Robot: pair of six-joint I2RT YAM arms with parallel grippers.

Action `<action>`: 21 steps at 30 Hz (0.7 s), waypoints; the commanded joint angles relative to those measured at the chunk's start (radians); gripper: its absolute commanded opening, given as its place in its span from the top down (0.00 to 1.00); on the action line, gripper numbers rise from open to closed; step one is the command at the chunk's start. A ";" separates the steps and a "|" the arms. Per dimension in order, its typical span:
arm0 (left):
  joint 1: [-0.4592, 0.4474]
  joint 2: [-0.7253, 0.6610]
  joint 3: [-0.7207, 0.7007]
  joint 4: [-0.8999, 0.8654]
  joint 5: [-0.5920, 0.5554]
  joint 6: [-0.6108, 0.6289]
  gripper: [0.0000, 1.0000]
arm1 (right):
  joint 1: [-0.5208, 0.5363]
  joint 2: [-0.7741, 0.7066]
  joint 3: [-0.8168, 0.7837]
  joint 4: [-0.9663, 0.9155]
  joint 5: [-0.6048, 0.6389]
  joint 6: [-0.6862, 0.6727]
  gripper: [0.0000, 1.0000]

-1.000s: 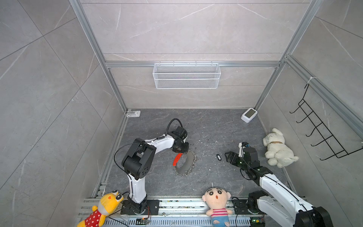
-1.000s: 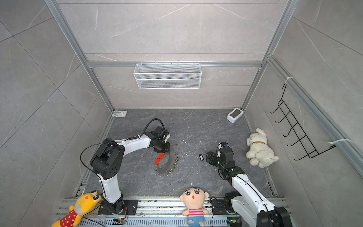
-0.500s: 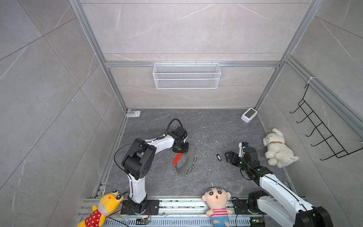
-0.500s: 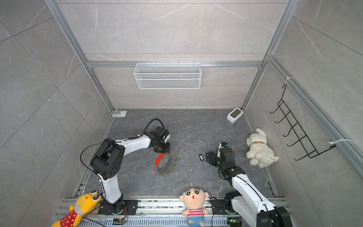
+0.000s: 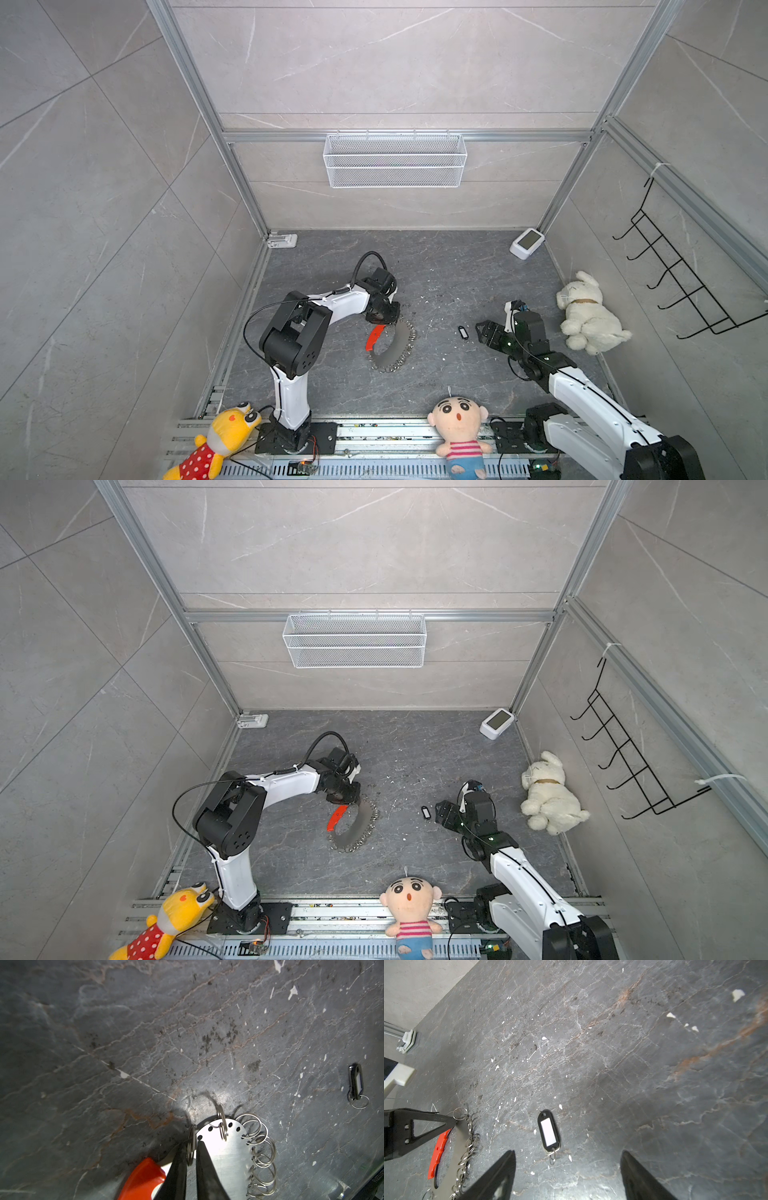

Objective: Attach keys to a key ring
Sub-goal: Pick up the keyring from the center of the table.

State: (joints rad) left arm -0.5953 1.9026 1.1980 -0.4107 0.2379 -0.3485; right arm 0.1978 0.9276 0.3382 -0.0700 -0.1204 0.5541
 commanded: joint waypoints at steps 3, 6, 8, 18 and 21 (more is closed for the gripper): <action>-0.003 0.003 -0.012 -0.007 0.007 0.013 0.95 | -0.001 0.002 0.015 0.007 -0.001 -0.014 0.19; -0.003 -0.005 -0.014 -0.012 -0.001 0.018 0.99 | 0.000 0.002 0.015 0.006 0.000 -0.013 0.19; -0.004 -0.012 -0.016 -0.016 -0.007 0.022 1.00 | -0.002 0.001 0.015 0.005 0.001 -0.014 0.19; -0.005 -0.179 -0.143 0.151 -0.042 0.066 1.00 | -0.001 -0.001 0.015 0.002 0.004 -0.014 0.19; -0.005 -0.281 -0.244 0.337 0.031 0.118 1.00 | 0.000 -0.005 0.015 0.002 0.005 -0.013 0.19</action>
State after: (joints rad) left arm -0.5961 1.7397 1.0042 -0.2714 0.2153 -0.3016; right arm 0.1978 0.9276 0.3382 -0.0700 -0.1204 0.5541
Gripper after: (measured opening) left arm 0.053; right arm 0.807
